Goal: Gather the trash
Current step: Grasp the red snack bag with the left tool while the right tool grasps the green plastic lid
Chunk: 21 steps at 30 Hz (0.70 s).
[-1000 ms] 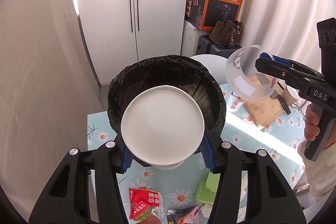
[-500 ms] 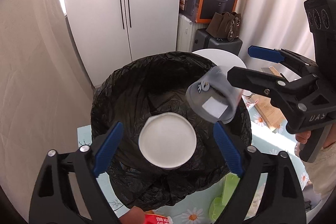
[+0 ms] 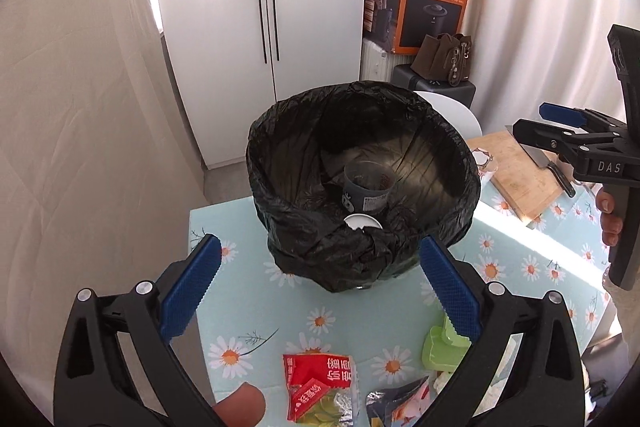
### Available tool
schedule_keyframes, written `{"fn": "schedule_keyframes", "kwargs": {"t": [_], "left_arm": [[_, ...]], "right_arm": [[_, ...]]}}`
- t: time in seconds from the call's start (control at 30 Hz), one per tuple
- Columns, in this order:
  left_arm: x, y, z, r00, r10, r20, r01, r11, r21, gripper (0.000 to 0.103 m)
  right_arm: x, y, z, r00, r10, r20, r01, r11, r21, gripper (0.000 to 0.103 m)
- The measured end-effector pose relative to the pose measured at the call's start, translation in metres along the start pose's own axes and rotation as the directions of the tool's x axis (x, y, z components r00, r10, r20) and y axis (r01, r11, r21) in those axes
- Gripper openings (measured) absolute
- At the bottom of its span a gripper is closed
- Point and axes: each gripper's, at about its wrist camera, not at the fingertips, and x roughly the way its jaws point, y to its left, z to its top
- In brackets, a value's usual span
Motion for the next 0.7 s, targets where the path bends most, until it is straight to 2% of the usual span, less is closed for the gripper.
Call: {"fn": "schedule_keyframes", "kwargs": {"t": [0.07, 0.2, 0.3, 0.43, 0.57, 0.7], "left_arm": [[-0.005, 0.000, -0.014, 0.999, -0.038, -0.027, 0.039, 0.999, 0.023, 0.097], [-0.014, -0.001, -0.042, 0.998, -0.018, -0.056, 0.022, 0.997, 0.072, 0.097], [-0.020, 0.006, -0.057, 0.994, -0.088, -0.068, 0.093, 0.994, 0.066, 0.097], [-0.010, 0.014, -0.069, 0.991, -0.073, -0.116, 0.083, 0.993, 0.084, 0.097], [0.002, 0.025, -0.076, 0.983, -0.104, -0.153, 0.120, 0.988, 0.099, 0.097], [0.016, 0.031, -0.082, 0.981, -0.074, -0.180, 0.100, 0.984, 0.145, 0.097]], "right_arm": [[-0.006, 0.001, -0.017, 0.999, -0.017, -0.030, 0.018, 1.000, 0.012, 0.095], [-0.013, 0.009, -0.049, 0.993, -0.083, -0.080, 0.082, 0.997, -0.015, 0.095], [-0.020, 0.013, -0.070, 0.987, -0.122, -0.109, 0.122, 0.993, -0.007, 0.095], [-0.027, 0.020, -0.090, 0.974, -0.174, -0.145, 0.176, 0.984, 0.000, 0.095], [-0.031, 0.024, -0.105, 0.955, -0.240, -0.173, 0.246, 0.969, 0.016, 0.095], [-0.026, 0.028, -0.119, 0.935, -0.264, -0.237, 0.277, 0.961, 0.021, 0.095]]}}
